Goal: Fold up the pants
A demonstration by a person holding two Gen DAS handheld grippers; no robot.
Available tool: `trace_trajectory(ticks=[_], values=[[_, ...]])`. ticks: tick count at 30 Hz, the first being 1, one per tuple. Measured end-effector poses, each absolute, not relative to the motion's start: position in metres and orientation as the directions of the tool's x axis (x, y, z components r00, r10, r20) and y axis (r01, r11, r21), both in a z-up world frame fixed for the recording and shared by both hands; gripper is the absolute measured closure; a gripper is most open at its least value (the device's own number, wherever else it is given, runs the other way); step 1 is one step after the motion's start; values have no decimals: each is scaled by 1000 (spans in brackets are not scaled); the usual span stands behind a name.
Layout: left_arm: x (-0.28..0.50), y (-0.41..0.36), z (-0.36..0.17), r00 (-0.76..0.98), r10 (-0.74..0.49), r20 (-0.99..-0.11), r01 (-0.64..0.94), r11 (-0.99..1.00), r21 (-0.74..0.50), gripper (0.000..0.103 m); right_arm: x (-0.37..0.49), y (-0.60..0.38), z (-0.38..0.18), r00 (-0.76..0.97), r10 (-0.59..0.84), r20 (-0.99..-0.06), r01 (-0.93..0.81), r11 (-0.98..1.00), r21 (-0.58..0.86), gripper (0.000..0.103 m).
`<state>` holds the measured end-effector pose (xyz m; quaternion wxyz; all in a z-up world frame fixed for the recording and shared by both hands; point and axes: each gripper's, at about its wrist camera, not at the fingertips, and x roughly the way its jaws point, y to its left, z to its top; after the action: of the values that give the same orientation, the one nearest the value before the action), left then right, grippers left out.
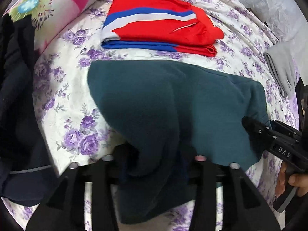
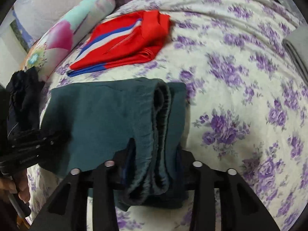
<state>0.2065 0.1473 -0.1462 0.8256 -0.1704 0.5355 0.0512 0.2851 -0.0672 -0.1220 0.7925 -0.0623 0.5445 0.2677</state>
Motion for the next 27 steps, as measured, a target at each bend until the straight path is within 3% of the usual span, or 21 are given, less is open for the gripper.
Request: trace_trajectory(ticks=[3,6,10,12,18,27], values=[[202,153,-147,442,-126,-888,-273,924,-267,49,288,-74,-125,262,372,-891,-486,848,212,47],[197,153,-140,399,-57,-915,-326,924,-200,27,285,-81,-116,250,371,-894,-477,851,220,45],[168,148,-114,417,1,-909,-373,912,-170,20,262,-101,-83,305,400,-864,-478,849,225,42],[150,143,-104,426,6,-905,-398,899,-182,15,246,-115,-68,336,408,-849,-461,857,230,31],[109,117,-82,424,33,-905,-412,897,-160,13,196,-138,-40,382,414,-826,-450,864,225,21],[71,83,-47,438,87,-895,-380,920,-97,9,148,-139,-14,416,414,-809,-471,860,198,15]])
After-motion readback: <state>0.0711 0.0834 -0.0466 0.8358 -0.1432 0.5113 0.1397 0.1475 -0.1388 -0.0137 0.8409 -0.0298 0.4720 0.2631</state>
